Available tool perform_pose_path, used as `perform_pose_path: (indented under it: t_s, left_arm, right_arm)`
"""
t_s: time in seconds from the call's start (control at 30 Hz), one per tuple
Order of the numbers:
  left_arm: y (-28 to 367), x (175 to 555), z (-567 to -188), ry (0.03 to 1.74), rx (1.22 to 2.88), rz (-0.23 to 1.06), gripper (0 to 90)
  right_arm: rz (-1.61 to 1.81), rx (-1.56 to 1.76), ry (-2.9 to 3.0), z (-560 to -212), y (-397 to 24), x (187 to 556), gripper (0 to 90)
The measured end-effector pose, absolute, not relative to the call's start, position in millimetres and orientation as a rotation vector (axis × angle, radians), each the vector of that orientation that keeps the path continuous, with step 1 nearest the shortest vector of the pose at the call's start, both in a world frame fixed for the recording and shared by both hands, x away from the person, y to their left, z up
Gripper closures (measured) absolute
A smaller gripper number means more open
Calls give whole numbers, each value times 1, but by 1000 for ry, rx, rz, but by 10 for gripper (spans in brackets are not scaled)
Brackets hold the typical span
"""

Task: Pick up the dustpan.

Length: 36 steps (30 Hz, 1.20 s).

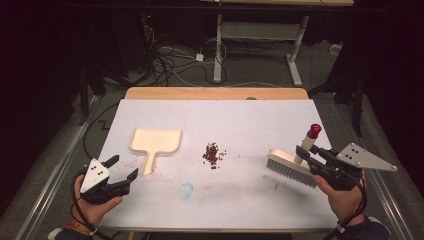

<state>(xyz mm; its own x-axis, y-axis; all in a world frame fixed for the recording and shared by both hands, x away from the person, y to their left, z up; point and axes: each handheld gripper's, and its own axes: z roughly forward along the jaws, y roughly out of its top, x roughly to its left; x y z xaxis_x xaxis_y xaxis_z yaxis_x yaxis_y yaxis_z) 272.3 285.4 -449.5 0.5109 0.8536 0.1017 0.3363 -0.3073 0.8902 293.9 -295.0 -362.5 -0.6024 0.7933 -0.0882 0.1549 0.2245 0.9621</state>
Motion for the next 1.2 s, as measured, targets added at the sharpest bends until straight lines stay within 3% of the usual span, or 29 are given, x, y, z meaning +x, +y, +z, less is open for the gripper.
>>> perform_pose_path:
  t_s: [0.47, 0.9, 1.1, 1.2]
  left_arm:
    - [274, 270, -450, 1020, 1940, 687, 224]
    - [250, 328, -453, 1258, 2110, 513, 209]
    - [241, 352, -460, 1328, 2134, 449, 263]
    - [237, 371, -472, 1397, 2163, 374, 366]
  right_arm:
    - [1382, 842, 1936, -363, -286, 295, 700]
    - [1378, 878, 1939, -367, -287, 295, 699]
    - [1372, 872, 1952, -368, -284, 295, 699]
    - [1371, 859, 1947, -369, -283, 295, 700]
